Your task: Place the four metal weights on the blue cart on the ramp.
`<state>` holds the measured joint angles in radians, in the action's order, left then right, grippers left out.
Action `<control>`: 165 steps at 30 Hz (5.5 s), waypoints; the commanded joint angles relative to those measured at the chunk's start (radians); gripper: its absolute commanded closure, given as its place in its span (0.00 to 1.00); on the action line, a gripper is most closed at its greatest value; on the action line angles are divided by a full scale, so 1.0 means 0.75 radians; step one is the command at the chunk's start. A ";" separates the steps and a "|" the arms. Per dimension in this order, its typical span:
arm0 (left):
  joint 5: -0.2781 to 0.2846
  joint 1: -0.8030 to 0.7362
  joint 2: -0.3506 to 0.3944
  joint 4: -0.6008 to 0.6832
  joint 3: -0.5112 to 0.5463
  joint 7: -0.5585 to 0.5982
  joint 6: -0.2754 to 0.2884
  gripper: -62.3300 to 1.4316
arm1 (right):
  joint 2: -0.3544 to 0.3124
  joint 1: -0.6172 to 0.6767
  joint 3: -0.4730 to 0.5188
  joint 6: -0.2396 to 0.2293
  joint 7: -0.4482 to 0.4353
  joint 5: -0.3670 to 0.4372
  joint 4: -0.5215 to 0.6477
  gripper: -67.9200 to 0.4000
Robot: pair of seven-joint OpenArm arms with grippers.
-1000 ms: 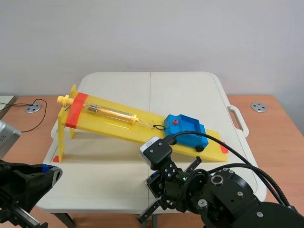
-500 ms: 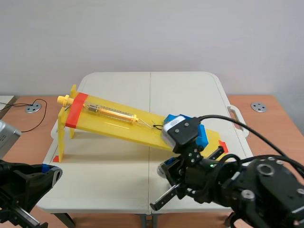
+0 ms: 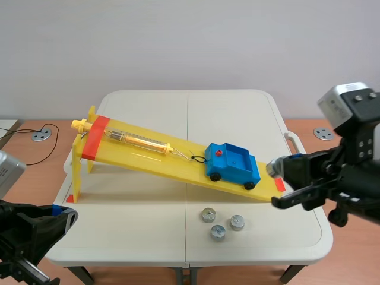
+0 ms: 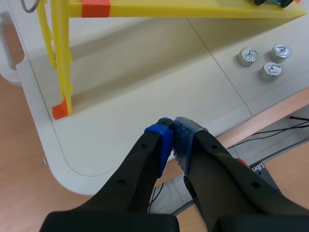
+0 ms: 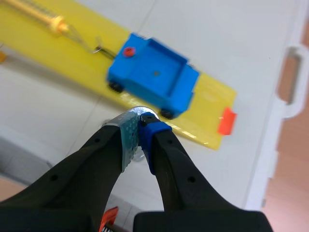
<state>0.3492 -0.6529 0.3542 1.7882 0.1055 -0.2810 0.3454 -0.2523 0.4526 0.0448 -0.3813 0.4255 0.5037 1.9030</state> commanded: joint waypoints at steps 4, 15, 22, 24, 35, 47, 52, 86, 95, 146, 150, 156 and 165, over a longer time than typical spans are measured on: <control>0.103 0.011 -0.010 0.065 0.015 0.133 0.037 0.93 | 0.099 -0.215 0.024 -0.015 -0.165 0.077 0.009 0.98; 0.103 0.011 -0.010 0.065 0.015 0.129 0.037 0.93 | 0.310 -0.564 0.023 -0.016 -0.166 0.077 -0.373 0.98; 0.103 0.011 -0.010 0.065 0.015 0.129 0.037 0.93 | 0.370 -0.693 0.021 -0.015 -0.166 0.077 -0.552 0.98; 0.103 0.011 -0.010 0.065 0.015 0.129 0.037 0.93 | 0.375 -0.708 0.020 -0.014 -0.169 0.077 -0.579 0.98; 0.102 0.011 -0.010 0.065 0.015 0.129 0.037 0.93 | 0.401 -0.784 0.017 0.019 -0.216 0.052 -0.721 0.98; 0.102 0.011 -0.010 0.065 0.015 0.129 0.037 0.93 | 0.419 -0.847 -0.002 0.020 -0.259 -0.009 -0.812 0.98; 0.102 0.011 -0.010 0.065 0.015 0.129 0.037 0.93 | 0.419 -0.847 -0.002 0.035 -0.261 -0.031 -0.814 0.98; 0.102 0.011 -0.010 0.065 0.015 0.129 0.037 0.93 | -0.110 -0.224 0.174 -0.232 0.011 0.181 0.021 0.59; 0.101 0.019 -0.010 0.065 0.015 0.129 0.037 0.93 | -0.113 -0.178 -0.006 -0.159 -0.057 -0.007 -0.033 0.59; 0.099 0.026 -0.010 0.065 0.015 0.129 0.037 0.93 | 0.233 -0.425 -0.558 0.319 -0.245 -0.561 -0.754 0.98; 0.099 0.026 -0.010 0.065 0.015 0.129 0.037 0.93 | 0.159 -0.381 -0.538 0.318 -0.199 -0.491 -0.595 0.98; 0.099 0.026 -0.010 0.065 0.015 0.129 0.037 0.93 | 0.056 -0.250 -0.420 0.291 -0.136 -0.308 -0.308 0.98; 0.099 0.030 -0.010 0.065 0.015 0.128 0.037 0.93 | 0.045 -0.174 -0.241 0.152 -0.032 -0.168 -0.150 0.93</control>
<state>0.3492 -0.6502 0.3542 1.7882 0.1055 -0.2810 0.3454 -0.1944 0.3611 -0.1242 -0.2508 0.4568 0.3389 1.7458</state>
